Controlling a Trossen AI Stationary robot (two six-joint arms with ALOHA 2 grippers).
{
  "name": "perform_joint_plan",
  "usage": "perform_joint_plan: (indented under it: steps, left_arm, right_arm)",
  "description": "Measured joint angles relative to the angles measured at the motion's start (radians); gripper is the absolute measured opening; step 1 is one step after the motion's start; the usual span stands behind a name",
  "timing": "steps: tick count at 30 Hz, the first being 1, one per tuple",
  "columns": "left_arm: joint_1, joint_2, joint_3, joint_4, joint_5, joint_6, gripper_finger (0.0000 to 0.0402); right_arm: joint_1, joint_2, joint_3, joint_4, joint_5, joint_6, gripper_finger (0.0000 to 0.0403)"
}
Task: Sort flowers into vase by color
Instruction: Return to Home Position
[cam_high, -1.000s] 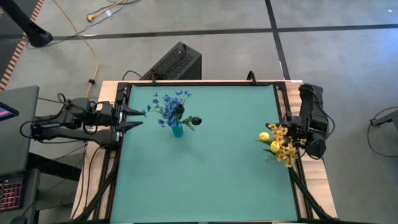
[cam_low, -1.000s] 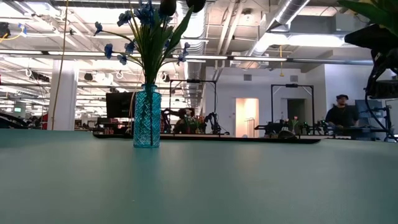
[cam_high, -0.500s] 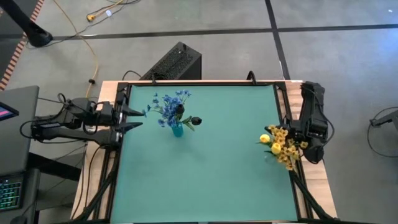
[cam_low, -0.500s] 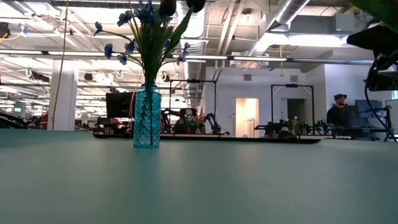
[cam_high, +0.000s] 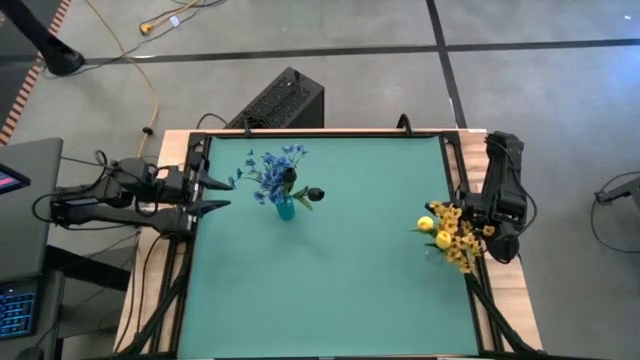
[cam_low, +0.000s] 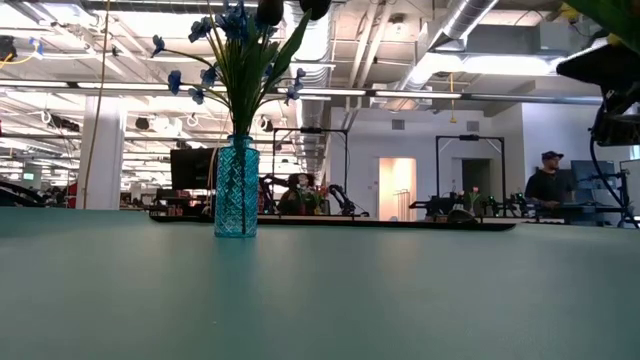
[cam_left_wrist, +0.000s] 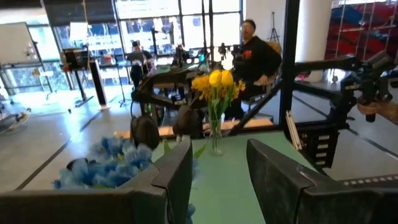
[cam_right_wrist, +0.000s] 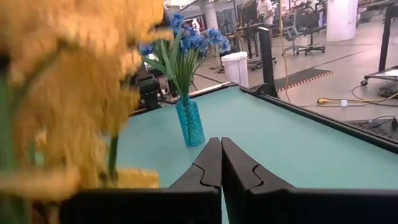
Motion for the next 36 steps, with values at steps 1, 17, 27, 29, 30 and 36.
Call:
perform_joint_plan:
  steps: [1,17,27,29,30,36]
  left_arm:
    - [0.000,0.000,-0.009,0.000,0.000,0.000,0.0141]
    - [0.000,0.000,-0.341,0.282,0.071,-0.091,0.0141]
    - [0.000,-0.001,-0.554,0.480,0.015,-0.147,0.0141]
    - [0.000,0.000,-0.598,0.529,0.014,-0.161,0.0141]
    - [0.000,-0.001,-0.617,0.543,0.010,-0.170,0.0141]
    - [0.000,-0.049,-0.655,0.527,-0.009,-0.193,0.0141]
  right_arm:
    - [0.000,0.000,-0.009,0.000,-0.001,0.003,0.0026]
    - [0.000,0.001,-0.052,-0.008,0.019,0.044,0.0027]
    - [0.000,0.001,-0.052,-0.004,0.019,0.041,0.0027]
    - [0.000,0.001,-0.052,-0.004,0.019,0.041,0.0027]
    - [0.000,0.001,-0.052,-0.004,0.019,0.041,0.0027]
    - [0.000,0.001,-0.052,-0.004,0.019,0.007,0.0027]
